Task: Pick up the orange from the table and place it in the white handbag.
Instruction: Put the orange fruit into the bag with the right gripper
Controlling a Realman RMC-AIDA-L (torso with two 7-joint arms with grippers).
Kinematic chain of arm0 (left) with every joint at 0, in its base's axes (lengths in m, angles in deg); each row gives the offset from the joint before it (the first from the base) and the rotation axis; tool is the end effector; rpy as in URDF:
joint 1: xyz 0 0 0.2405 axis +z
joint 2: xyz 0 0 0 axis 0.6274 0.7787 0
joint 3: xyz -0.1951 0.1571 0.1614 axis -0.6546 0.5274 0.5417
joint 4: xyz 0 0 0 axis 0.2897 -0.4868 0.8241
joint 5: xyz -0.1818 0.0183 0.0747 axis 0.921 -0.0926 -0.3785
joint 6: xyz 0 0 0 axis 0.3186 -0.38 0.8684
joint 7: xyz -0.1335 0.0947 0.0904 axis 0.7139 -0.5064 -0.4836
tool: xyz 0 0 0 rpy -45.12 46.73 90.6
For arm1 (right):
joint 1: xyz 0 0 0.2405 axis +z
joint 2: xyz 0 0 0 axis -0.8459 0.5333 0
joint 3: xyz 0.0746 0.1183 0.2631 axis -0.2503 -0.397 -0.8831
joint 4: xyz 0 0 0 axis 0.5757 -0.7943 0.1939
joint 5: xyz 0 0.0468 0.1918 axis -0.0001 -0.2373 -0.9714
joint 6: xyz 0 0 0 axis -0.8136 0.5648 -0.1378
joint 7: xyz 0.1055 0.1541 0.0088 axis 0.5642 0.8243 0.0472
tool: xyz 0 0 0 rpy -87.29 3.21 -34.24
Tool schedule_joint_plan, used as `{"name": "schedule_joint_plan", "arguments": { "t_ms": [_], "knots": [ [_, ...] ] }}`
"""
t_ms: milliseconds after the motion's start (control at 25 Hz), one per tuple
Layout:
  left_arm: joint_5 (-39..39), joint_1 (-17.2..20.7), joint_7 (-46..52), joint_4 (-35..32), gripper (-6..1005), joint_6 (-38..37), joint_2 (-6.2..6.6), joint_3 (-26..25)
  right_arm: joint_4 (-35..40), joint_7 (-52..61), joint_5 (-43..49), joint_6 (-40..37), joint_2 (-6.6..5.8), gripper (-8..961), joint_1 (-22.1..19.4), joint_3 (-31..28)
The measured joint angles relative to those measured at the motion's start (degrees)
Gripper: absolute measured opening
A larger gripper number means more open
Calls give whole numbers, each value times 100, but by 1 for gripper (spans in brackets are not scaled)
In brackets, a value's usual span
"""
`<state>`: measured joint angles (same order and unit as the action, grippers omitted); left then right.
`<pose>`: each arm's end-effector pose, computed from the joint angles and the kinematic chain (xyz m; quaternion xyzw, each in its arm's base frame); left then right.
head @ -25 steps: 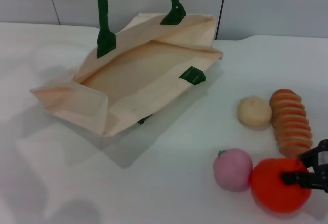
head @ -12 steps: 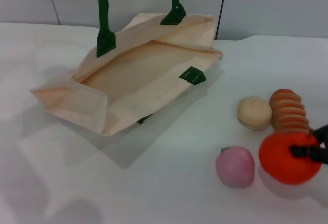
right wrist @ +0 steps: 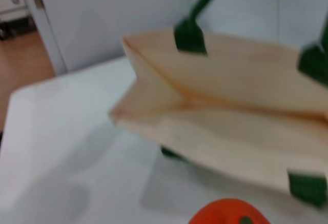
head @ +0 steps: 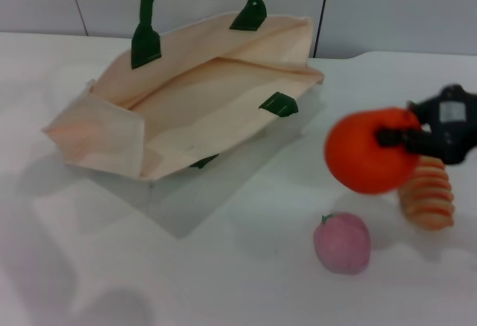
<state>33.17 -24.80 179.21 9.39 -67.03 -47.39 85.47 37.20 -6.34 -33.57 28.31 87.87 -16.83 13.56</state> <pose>-0.1626 0.5126 0.1170 -0.8276 -0.4024 -0.3385 0.1963 0.2097 0.3824 -0.0029 -0.9787 0.1430 0.1358 0.0576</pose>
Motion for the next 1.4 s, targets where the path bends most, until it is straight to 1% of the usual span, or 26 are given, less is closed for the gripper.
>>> {"name": "schedule_joint_plan", "arguments": {
  "t_ms": [40,240,320,360,560,640,880,1160,1400],
  "knots": [
    [4,-23,5,-3,20,1,0,0,0,0,0,0,0,94,0,0],
    [6,-85,12,-10,21,-1,0,0,-643,-158,-148,-245,8,91,548,80],
    [7,-122,16,-13,21,-9,0,0,-1029,-287,-175,-383,10,89,789,107],
    [8,-145,18,-21,21,-13,0,0,-1313,-376,-190,-565,11,88,985,180],
    [11,-174,12,-107,21,-8,0,0,-1822,-510,-202,-984,10,86,1384,303],
    [11,-192,1,-163,21,-3,3,0,-1935,-538,-255,-1149,13,87,1480,306],
    [13,-262,-5,-176,21,0,10,0,-2123,-597,-670,-1553,16,88,1595,376],
    [13,-319,-1,-175,21,0,15,0,-2707,-755,-805,-2423,18,82,1903,424],
    [13,-424,18,-171,21,-1,18,0,-3189,-876,-818,-3205,44,78,2151,425]
  ]
}}
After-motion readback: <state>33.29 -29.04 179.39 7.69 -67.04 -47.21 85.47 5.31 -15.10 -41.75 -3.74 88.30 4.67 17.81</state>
